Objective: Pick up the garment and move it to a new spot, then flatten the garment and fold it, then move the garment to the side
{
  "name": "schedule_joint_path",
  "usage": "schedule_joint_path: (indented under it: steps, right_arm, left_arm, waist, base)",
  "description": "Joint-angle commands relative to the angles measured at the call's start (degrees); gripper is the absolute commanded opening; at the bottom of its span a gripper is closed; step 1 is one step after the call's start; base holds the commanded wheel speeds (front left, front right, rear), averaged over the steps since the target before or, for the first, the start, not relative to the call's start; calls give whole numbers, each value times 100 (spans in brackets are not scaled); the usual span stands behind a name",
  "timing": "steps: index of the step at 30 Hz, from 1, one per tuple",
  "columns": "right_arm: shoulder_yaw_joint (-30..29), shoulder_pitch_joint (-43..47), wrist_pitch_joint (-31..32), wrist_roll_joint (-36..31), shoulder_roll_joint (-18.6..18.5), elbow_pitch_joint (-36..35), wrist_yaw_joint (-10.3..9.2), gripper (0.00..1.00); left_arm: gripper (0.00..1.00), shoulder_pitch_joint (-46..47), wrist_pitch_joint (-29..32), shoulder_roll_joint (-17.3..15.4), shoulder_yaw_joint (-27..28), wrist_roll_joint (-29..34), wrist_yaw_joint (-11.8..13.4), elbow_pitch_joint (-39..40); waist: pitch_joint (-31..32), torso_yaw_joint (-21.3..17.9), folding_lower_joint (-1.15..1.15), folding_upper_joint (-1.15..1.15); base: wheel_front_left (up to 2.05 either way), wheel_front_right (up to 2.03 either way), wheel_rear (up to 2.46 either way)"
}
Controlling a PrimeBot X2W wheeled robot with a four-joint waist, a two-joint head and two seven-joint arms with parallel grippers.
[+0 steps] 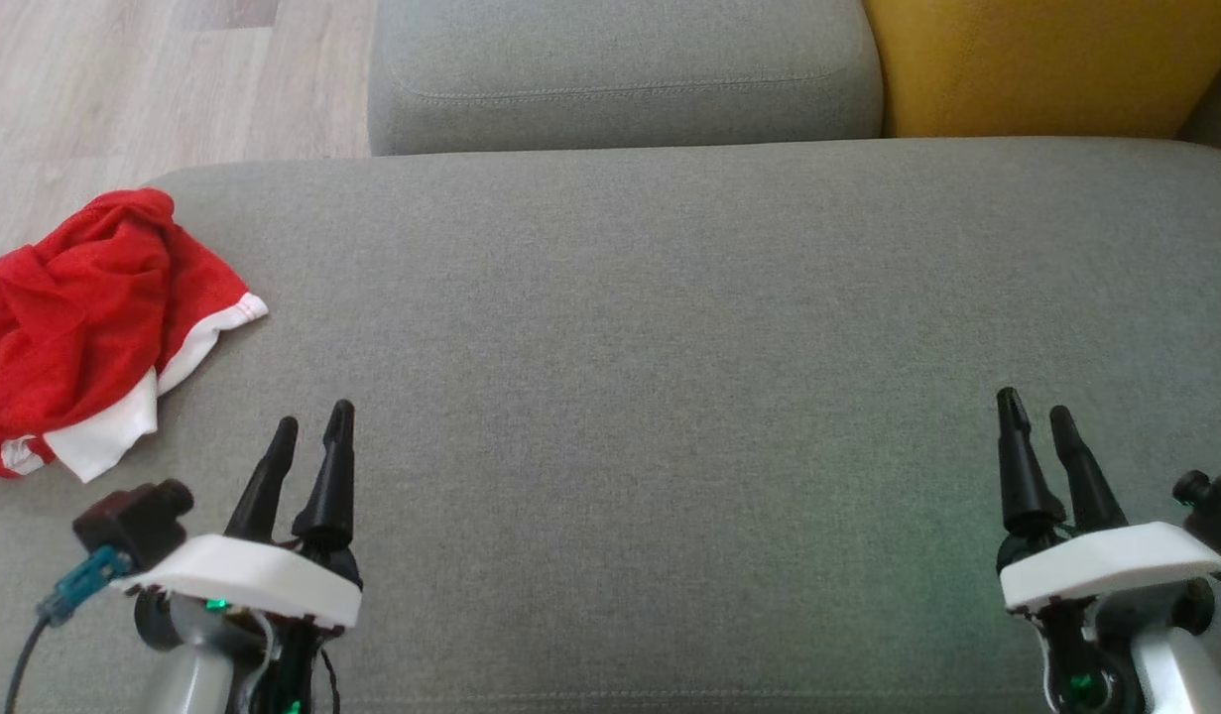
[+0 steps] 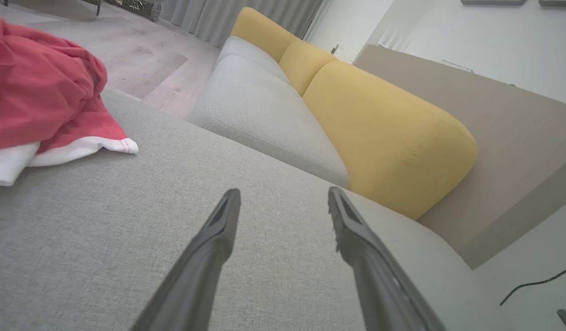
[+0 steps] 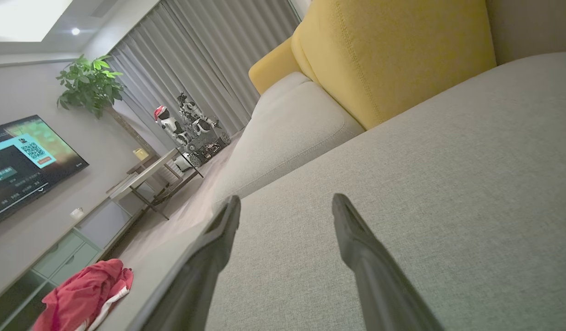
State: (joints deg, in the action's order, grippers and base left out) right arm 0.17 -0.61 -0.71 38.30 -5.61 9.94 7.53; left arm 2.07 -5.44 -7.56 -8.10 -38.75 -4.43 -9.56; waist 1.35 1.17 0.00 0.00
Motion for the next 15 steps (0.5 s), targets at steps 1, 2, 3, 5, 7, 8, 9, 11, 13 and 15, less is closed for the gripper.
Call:
schedule_joint_path:
  steps: [1, 2, 3, 5, 7, 8, 9, 11, 13, 15]
  right_arm:
    - [117, -167, -74, -269, -98, -254, -3, 100]
    - [127, -163, -79, -347, -95, -259, -3, 100]
    - [138, -159, -78, -429, -98, -259, -3, 100]
    - [151, -151, -87, -584, -100, -264, -3, 100]
    - [159, -138, -97, -742, -96, -273, -3, 100]
    - [163, -131, -103, -816, -94, -275, -3, 100]
    - [163, -131, -103, -816, -94, -275, -3, 100]
    - [174, -113, -111, -962, -88, -280, -3, 100]
    - [182, -93, -120, -1112, -85, -294, -3, 100]
    - [179, -71, -125, -1254, -81, -308, -3, 100]
  left_arm:
    - [100, 330, -97, -155, 66, 266, 68, 178]
    - [100, 334, -114, -158, 50, 323, 79, 171]
    - [100, 336, -132, -159, 38, 371, 86, 166]
    - [100, 341, -166, -184, 1, 501, 95, 136]
    - [100, 352, -200, -215, -36, 652, 117, 115]
    - [100, 352, -217, -228, -53, 726, 134, 97]
    - [100, 352, -217, -228, -53, 726, 134, 97]
    - [100, 363, -251, -253, -94, 877, 160, 81]
    - [100, 374, -285, -279, -137, 1034, 191, 75]
    - [100, 382, -319, -306, -183, 1189, 219, 68]
  waist:
    - [4, 8, 0, 0]
    - [6, 12, 0, 0]
    - [7, 15, 0, 0]
    - [11, 25, 0, 0]
    - [14, 31, 0, 0]
    - [15, 34, 0, 0]
    - [15, 34, 0, 0]
    - [20, 44, 0, 0]
    - [25, 57, 0, 0]
    - [29, 69, 0, 0]
  base:
    - [0, 0, 0]
    - [0, 0, 0]
    - [0, 0, 0]
    - [0, 0, 0]
    - [0, 0, 0]
    - [0, 0, 0]
    - [0, 0, 0]
    - [0, 0, 0]
    - [0, 0, 0]
    - [0, 0, 0]
